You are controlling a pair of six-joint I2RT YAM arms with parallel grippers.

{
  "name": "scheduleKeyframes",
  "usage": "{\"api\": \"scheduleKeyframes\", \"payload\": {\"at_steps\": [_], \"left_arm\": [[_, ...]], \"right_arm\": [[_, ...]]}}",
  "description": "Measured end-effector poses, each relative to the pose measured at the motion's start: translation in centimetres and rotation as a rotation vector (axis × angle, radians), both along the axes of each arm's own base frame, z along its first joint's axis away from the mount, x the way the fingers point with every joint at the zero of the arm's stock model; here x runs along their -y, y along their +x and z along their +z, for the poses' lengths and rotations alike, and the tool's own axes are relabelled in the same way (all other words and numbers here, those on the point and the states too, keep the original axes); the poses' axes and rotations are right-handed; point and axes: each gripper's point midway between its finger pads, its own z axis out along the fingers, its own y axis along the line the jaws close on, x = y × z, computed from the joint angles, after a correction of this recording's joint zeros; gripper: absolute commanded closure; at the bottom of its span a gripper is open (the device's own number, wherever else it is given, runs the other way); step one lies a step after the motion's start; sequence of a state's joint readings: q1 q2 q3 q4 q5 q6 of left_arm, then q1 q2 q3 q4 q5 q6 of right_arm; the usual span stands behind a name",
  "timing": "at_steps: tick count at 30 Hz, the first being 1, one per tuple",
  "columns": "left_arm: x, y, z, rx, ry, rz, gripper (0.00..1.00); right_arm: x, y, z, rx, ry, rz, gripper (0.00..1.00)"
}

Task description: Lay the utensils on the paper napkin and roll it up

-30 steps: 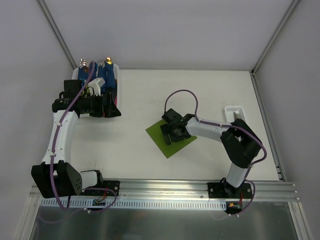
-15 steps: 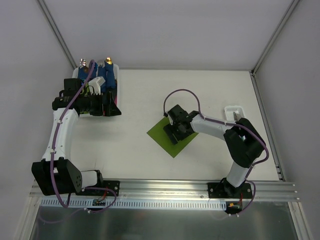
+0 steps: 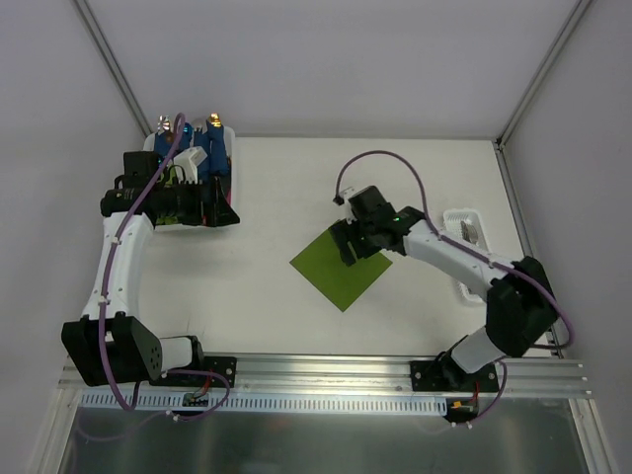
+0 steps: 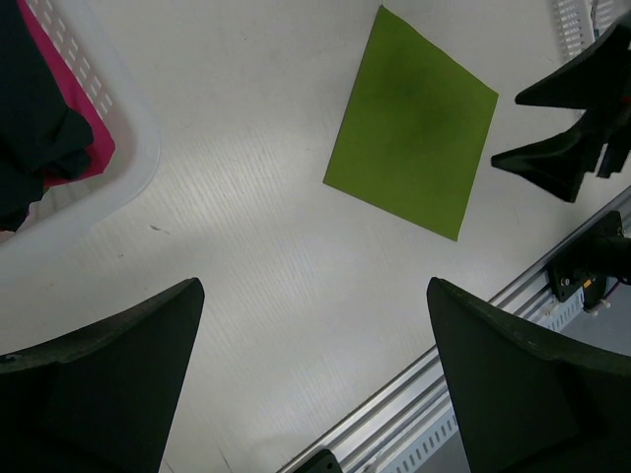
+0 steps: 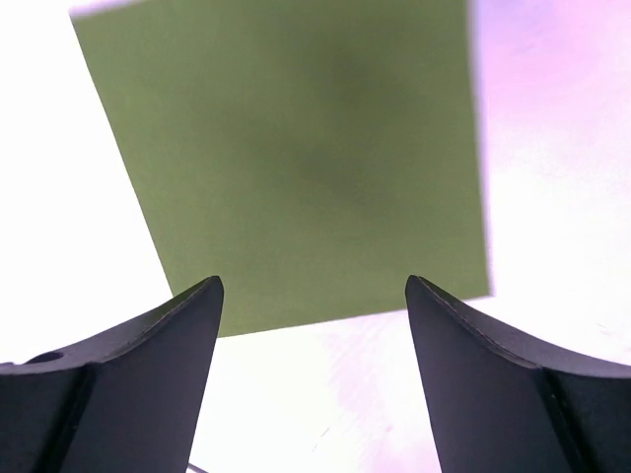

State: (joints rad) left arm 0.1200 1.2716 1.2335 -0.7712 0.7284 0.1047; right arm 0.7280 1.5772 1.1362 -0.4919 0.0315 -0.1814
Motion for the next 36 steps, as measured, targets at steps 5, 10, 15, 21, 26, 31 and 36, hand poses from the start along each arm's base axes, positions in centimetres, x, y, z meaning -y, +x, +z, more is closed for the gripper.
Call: {"api": "scheduleKeyframes", "payload": {"at_steps": [5,10,15,21,26,31,36], "left_arm": [[0.0,0.3,0.8,0.023,-0.002,-0.003,0.01],[0.3,0.2,0.9,0.02,-0.019,-0.016,0.01],[0.6,0.4,0.5,-0.005,-0.043,-0.03,0.01],[0.8,0.6,0.0,-0.026,-0.06,-0.04,0.01],[0.9,0.7,-0.2,-0.036,-0.066,-0.045,0.01],[0.7,1.0,-0.7,-0.045,-0.066,-0.048,0.01],[0.3,1.3,-1.2,-0.061,-0.069,-0.04,0.01]], "right_arm": [[5.9,3.1,7.6,0.144,0.148,-0.215,0.24],[16.5,3.8,12.1,0.232,0.195,-0.507,0.31],[24.6,1.7,10.5,0.156,0.09,-0.748,0.49],[29.7,-0.3,5.2,-0.046,-0.087,-0.907,0.61],[30.7,-0.1,1.8,-0.166,-0.171,-0.92,0.66],[31.2,0.5,0.2,-0.191,-0.199,-0.915,0.69],[31.3,1.2,-1.0,-0.189,-0.197,-0.914,0.68]]}}
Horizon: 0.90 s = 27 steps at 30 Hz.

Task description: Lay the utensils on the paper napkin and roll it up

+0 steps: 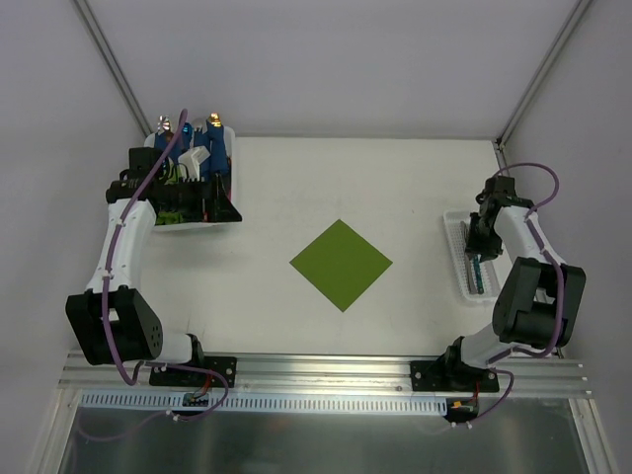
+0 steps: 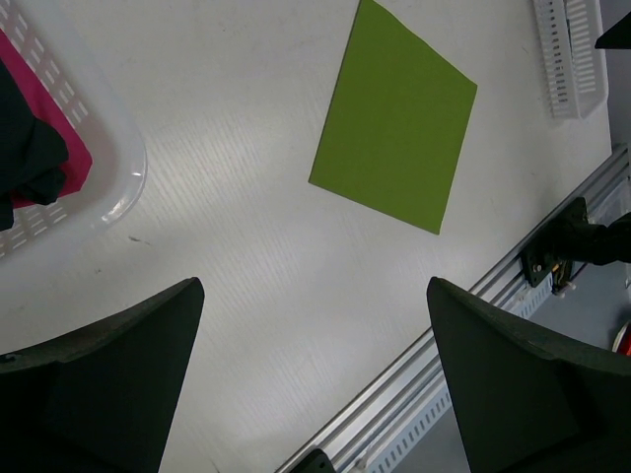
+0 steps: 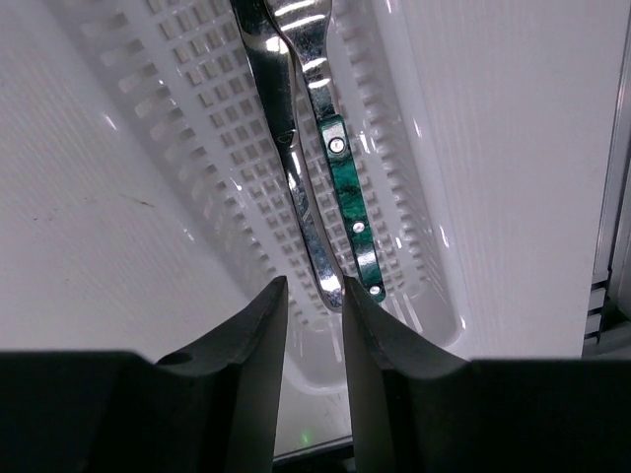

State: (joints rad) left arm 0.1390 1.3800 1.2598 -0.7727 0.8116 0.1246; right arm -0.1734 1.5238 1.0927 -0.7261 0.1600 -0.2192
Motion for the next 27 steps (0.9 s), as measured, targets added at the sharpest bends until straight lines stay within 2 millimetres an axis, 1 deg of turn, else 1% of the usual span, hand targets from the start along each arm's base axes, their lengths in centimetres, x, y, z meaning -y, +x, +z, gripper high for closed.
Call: {"api": "scheduleKeyframes", "payload": {"at_steps": [5,8,20,27], "left_arm": [[-0.2,0.2,-0.4,-0.011,-0.002,0.005,0.01],[-0.2,0.2,-0.4,-0.014,-0.004,0.003,0.01],[-0.2,0.3,-0.5,-0.016,-0.015,0.0,0.01],[-0.5,0.3,-0.5,-0.013,-0.012,0.002,0.01]], "right_arm": [[0.1,0.3,-1.9,-0.038,0.006,0.0,0.67],[0.0,0.7,-2.5,-0.039,0.013,0.005,0.68],[0.5,1.3,-3.6,-0.039,0.005,0.003,0.71],[0.1,1.6,-4.0,-0.04,0.03,0.011,0.71]]}}
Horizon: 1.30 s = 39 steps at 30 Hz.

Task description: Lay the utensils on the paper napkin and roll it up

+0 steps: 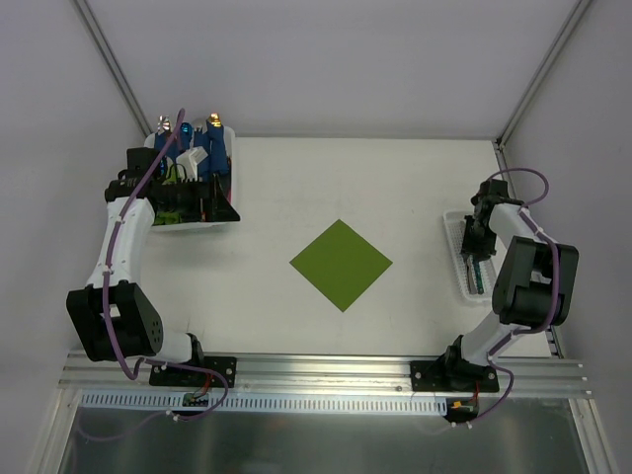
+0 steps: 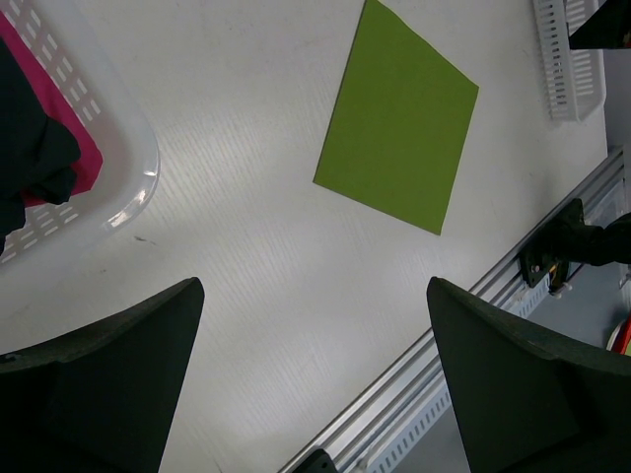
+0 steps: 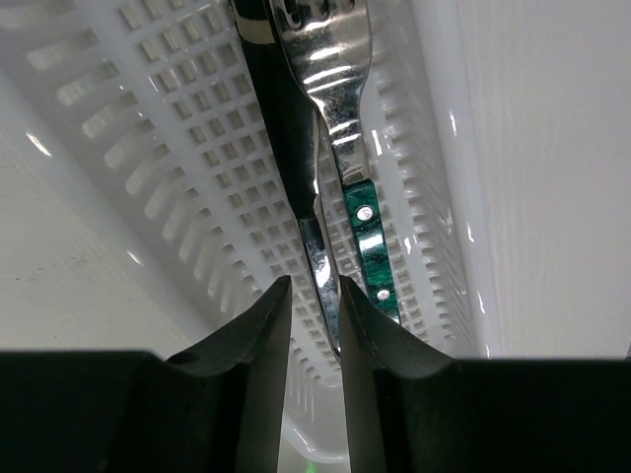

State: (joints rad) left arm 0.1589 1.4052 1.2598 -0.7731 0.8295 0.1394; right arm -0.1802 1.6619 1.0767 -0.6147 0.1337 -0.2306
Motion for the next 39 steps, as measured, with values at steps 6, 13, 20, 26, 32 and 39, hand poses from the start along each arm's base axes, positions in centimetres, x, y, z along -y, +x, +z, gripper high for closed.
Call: {"api": "scheduleKeyframes", "payload": {"at_steps": [6,13,20,26,32,39], "left_arm": [[0.0,0.1,-0.2,-0.005,0.0,-0.001,0.01],[0.0,0.1,-0.2,-0.006,0.0,-0.001,0.01],[0.0,0.1,-0.2,-0.006,0.0,0.0,0.01],[0.0,0.1,-0.2,-0.009,-0.001,0.0,0.01],[0.0,0.1,-0.2,-0.009,-0.001,0.0,0.01],[0.0,0.1,-0.2,-0.008,0.0,0.001,0.01]], "right_arm": [[-0.2,0.1,-0.8,-0.015,0.017,0.003,0.72],[-0.1,0.0,-1.8,-0.048,0.014,0.003,0.74],[-0.1,0.3,-2.1,-0.05,0.019,0.016,0.99],[0.0,0.4,-1.9,-0.043,0.017,0.021,1.0],[0.1,0.7,0.0,0.013,0.002,0.023,1.0],[0.3,1.7,4.0,0.104,-0.034,0.025,1.0]]}}
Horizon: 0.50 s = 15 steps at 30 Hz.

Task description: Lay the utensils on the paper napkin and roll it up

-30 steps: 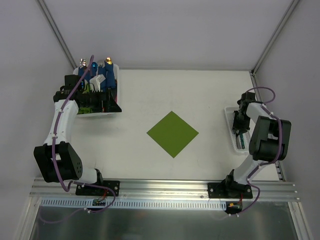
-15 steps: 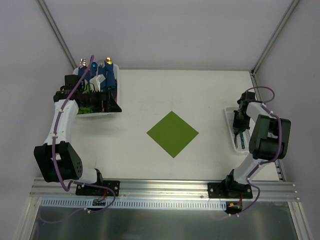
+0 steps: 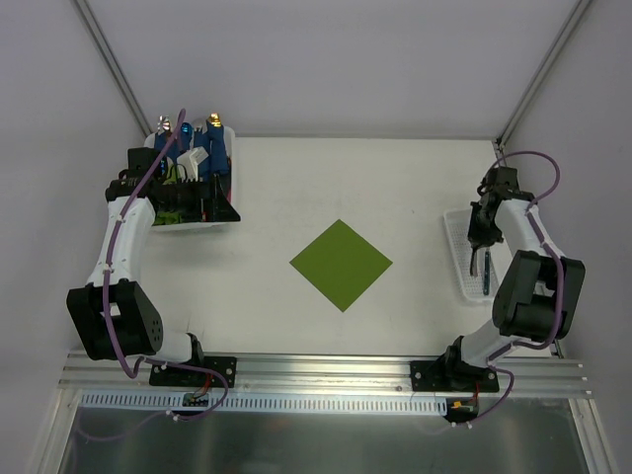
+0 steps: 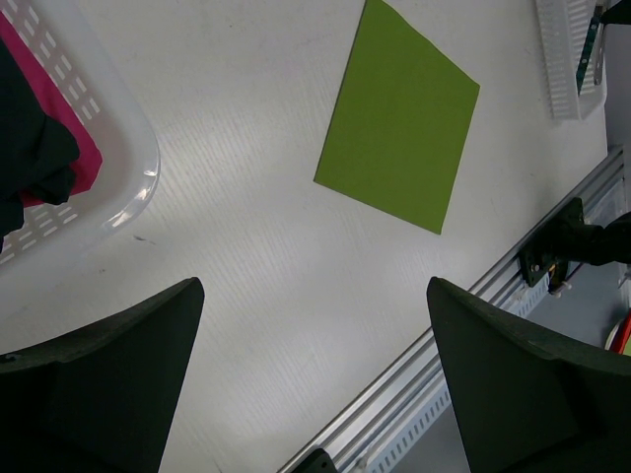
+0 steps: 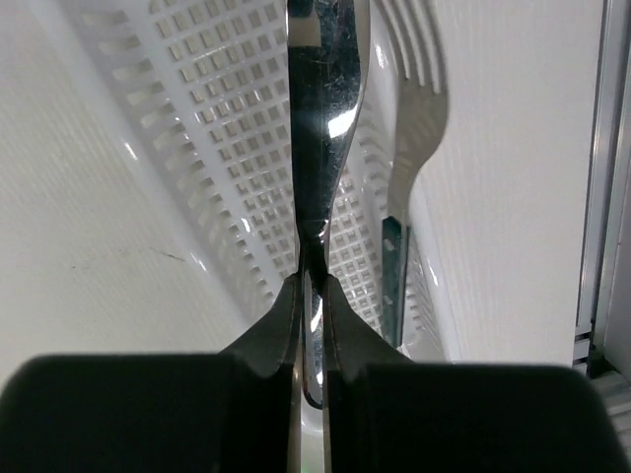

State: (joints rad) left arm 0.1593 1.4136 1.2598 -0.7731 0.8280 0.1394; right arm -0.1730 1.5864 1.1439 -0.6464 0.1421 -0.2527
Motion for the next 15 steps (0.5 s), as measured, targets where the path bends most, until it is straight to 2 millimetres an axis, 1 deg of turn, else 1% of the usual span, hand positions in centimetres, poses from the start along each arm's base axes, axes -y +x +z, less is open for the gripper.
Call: {"api": "scheduleKeyframes", "payload": {"at_steps": [2,4,10,13,15], "left_arm": [[0.0,0.0,0.0,-0.001,0.0,0.001,0.01],[-0.1,0.0,-0.1,-0.001,0.006,0.004,0.01],[-0.3,0.2,0.0,-0.009,0.015,0.024,0.01],[-0.3,0.3,0.2,-0.01,0.013,0.031,0.01],[-0.5,0.4,0.2,-0.019,0.017,0.049,0.01]], "right_arm": [[-0.2,0.3,0.8,0.016,-0.002,0.008,1.0],[-1.1,0.5,1.6,0.034,0.005,0.028,1.0],[-5.5,0.8,4.0,0.092,0.085,0.103,1.0],[-8.8,0.7,4.6,0.108,0.119,0.149,1.0],[-12.3,0.5,4.8,0.115,0.161,0.206,1.0]]}}
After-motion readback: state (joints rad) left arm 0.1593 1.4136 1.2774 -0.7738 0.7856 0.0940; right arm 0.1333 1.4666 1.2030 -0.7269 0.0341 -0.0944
